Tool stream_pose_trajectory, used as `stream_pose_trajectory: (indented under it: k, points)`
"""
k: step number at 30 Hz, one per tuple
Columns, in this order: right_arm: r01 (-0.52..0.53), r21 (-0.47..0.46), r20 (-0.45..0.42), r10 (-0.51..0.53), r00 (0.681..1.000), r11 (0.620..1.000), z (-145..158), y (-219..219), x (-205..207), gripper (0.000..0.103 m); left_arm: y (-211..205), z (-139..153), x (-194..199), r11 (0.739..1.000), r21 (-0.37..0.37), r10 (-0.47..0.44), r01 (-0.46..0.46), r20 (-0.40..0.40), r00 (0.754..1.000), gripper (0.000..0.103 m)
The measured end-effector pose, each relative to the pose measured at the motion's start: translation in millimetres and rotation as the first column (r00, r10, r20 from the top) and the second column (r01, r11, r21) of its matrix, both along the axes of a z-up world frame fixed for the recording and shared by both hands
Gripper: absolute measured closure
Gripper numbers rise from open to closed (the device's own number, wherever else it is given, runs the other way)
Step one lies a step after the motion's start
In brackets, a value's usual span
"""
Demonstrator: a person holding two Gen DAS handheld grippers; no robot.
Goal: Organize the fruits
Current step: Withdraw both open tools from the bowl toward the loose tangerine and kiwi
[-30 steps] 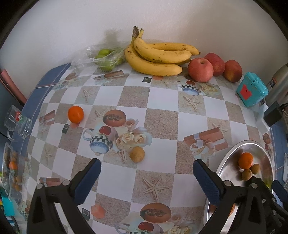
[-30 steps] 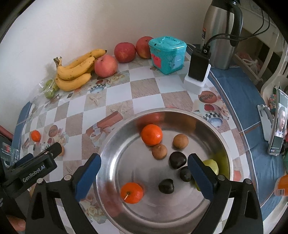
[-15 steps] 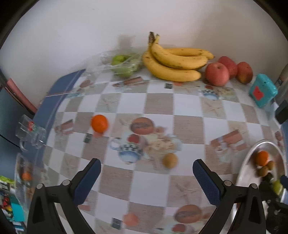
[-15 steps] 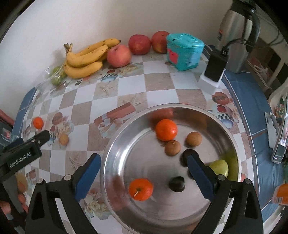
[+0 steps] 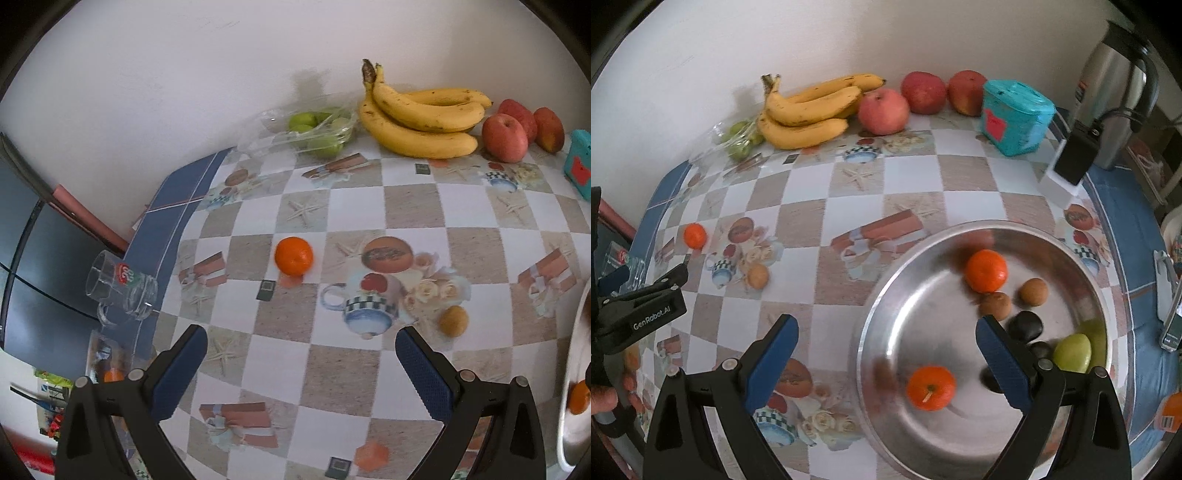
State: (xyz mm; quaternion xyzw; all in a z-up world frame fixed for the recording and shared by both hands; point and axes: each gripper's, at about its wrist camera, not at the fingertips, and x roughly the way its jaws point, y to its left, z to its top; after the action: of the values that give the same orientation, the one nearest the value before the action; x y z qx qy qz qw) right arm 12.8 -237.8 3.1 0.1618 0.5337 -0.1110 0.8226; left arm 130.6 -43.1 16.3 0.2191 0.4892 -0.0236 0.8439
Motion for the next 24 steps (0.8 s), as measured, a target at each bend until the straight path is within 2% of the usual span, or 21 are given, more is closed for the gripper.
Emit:
stream_pose_trajectory:
  k: [4,17,24]
  points:
    - [-0.032,-0.003,0.011,0.032,0.999,0.999,1.0,13.1,5.8,0.006,8.9,-0.4,1.0,1.000,0.006,0.004,-0.004,-0.001,1.000,0.000]
    - [-0.127,0.011,0.018,0.126,0.992,0.992,-11.1,60.9,34.6,0.006,53.6,-8.0,16.8,0.992,-0.101,0.076,-0.082,-0.062,0.995,0.000]
    - [-0.162,0.022,0.017,0.162,0.987,0.986,-23.0,83.2,51.6,0.006,65.2,-12.2,24.6,0.981,-0.170,0.074,-0.089,-0.092,0.993,0.000]
